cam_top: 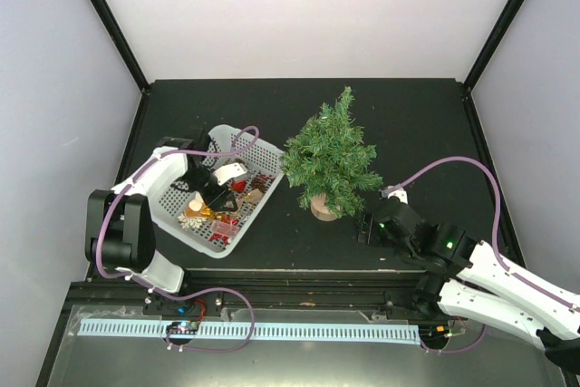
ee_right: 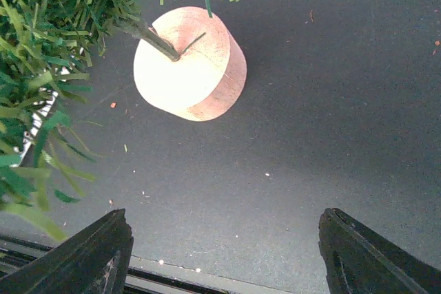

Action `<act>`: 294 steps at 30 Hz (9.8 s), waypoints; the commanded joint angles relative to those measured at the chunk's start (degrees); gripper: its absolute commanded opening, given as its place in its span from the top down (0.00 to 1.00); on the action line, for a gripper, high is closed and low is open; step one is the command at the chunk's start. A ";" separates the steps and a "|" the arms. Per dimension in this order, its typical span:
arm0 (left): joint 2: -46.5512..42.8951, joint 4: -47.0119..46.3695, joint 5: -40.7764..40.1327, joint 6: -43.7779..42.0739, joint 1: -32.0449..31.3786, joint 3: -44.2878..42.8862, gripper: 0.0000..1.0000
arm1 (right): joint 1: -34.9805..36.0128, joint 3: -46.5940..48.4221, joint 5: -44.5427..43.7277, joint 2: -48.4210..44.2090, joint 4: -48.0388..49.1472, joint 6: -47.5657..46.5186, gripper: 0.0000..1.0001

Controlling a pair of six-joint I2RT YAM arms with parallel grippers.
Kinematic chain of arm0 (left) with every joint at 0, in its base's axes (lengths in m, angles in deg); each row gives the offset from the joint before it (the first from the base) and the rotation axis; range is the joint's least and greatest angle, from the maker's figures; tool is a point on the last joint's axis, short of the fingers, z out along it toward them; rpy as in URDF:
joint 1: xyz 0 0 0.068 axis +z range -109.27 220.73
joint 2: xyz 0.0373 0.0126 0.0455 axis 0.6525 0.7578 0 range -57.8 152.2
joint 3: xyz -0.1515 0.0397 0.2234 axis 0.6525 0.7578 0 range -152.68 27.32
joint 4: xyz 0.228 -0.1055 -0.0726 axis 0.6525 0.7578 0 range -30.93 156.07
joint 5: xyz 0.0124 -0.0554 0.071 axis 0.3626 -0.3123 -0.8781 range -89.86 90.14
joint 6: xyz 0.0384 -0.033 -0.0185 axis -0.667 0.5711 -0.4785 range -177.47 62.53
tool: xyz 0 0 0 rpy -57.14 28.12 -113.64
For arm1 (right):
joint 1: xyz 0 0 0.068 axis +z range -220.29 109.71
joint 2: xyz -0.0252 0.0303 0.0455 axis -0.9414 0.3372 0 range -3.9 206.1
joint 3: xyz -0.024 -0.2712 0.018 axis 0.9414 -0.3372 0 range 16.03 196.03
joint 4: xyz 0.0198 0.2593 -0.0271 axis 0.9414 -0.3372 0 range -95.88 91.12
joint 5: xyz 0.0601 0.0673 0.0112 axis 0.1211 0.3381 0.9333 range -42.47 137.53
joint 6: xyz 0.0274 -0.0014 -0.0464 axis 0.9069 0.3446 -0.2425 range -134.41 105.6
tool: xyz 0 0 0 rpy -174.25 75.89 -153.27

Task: Decorate the small christmas tree

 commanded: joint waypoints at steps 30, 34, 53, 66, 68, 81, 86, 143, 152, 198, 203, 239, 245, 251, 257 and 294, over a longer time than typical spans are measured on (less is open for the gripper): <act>4.99 3.87 5.06 -1.69 -1.22 3.40 0.68 | -0.20 -3.47 -0.37 -0.90 3.37 -0.36 0.26; 4.80 4.76 5.18 -1.86 -1.29 3.16 0.92 | -0.18 -3.59 -0.54 -0.65 4.23 -0.91 0.26; -7.07 22.86 -2.07 1.06 -1.19 -24.71 0.98 | -0.18 -5.31 0.64 -5.30 5.10 -1.81 0.26; -7.79 28.38 -8.41 5.23 -1.53 -55.38 0.99 | 0.00 1.25 -3.34 -9.77 3.96 -9.81 0.29; -7.74 28.21 -8.30 5.65 -1.57 -56.62 0.98 | 0.00 3.20 -3.99 -9.18 3.91 -11.60 0.29; -15.59 14.59 -7.20 11.40 -1.61 -58.10 0.98 | 3.22 23.08 -5.02 -2.05 5.04 -26.77 0.30; -19.28 9.52 -8.35 13.10 -1.57 -58.80 0.98 | 5.90 32.10 -4.52 4.93 5.93 -31.74 0.30; -31.38 4.81 -7.41 15.90 -1.53 -61.79 0.98 | 20.35 43.52 -4.32 54.43 29.67 -36.28 0.10; -33.13 6.61 -4.11 15.09 -1.52 -61.85 0.98 | 19.72 46.78 -5.96 60.81 30.77 -39.21 0.12; -41.91 -2.47 9.01 12.95 -1.52 -39.30 0.99 | 16.67 45.10 -5.68 17.75 12.00 -43.40 0.99; -42.64 -3.32 12.56 13.68 -1.52 -36.50 0.98 | 16.64 38.23 -5.08 9.82 10.18 -41.62 0.99; -34.21 -16.22 3.16 16.73 -2.64 -24.27 0.99 | 16.65 10.38 -15.27 -2.84 8.18 -26.98 0.99; -30.11 -18.44 0.17 15.48 -3.50 -25.51 0.98 | 16.61 6.91 -14.87 -1.46 11.08 -26.15 0.99; -26.41 -20.62 -3.55 14.34 -4.41 -27.60 0.99 | 16.59 6.03 -13.32 0.65 13.48 -26.11 0.99; -22.58 -21.61 -5.92 14.31 -5.56 -31.34 0.98 | 16.60 5.94 -14.18 1.97 14.15 -26.07 0.99; 10.78 -31.59 -22.93 11.83 -19.04 -54.40 0.99 | 12.60 29.55 -39.12 0.58 0.21 -29.51 0.38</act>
